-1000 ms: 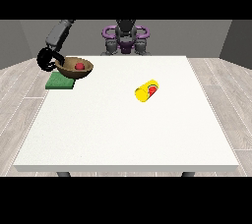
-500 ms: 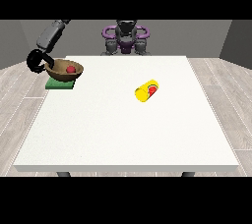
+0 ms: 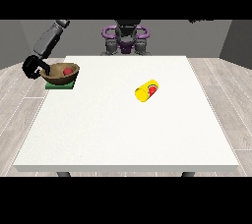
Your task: Pick the cup and pour the ball into the bowl, then pick the bowl and place it on the pad
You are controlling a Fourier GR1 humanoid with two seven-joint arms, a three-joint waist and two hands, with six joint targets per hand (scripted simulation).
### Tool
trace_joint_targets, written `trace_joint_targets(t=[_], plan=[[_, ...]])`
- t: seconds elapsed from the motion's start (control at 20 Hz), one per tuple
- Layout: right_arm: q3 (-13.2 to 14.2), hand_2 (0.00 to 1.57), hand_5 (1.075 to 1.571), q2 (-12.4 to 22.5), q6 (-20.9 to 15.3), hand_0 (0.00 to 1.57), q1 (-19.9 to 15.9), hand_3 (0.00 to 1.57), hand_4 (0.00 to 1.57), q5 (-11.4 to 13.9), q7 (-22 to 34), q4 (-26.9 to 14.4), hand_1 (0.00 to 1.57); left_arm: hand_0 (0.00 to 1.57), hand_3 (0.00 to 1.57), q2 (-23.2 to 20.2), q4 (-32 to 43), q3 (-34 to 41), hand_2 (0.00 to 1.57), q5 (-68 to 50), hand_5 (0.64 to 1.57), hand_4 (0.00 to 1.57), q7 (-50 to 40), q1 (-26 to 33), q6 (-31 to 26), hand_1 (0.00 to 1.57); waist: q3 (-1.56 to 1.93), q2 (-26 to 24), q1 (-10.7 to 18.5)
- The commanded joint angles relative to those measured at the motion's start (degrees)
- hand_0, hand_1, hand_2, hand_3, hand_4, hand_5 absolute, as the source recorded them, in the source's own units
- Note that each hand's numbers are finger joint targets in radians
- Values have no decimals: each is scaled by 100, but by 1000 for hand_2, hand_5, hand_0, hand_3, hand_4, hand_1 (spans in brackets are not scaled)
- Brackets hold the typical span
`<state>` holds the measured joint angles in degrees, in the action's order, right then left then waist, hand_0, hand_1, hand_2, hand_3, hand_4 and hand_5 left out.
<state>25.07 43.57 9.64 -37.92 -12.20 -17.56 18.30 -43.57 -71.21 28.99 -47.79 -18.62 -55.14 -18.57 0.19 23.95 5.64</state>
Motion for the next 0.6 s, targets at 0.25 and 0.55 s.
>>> trace_joint_targets(t=[0.25,0.55], plan=[[186,491,1465,665,-30,346,-188,709,0,-9,-125,-236,346,0,0,-295,-932,159,0,-356,1563,0,-443,211,397,0,-3,259,22],[362,317,1422,798,113,303,-386,58,0,-186,31,-345,303,0,0,37,-1574,196,0,-498,1565,0,-355,591,692,0,-6,284,2]])
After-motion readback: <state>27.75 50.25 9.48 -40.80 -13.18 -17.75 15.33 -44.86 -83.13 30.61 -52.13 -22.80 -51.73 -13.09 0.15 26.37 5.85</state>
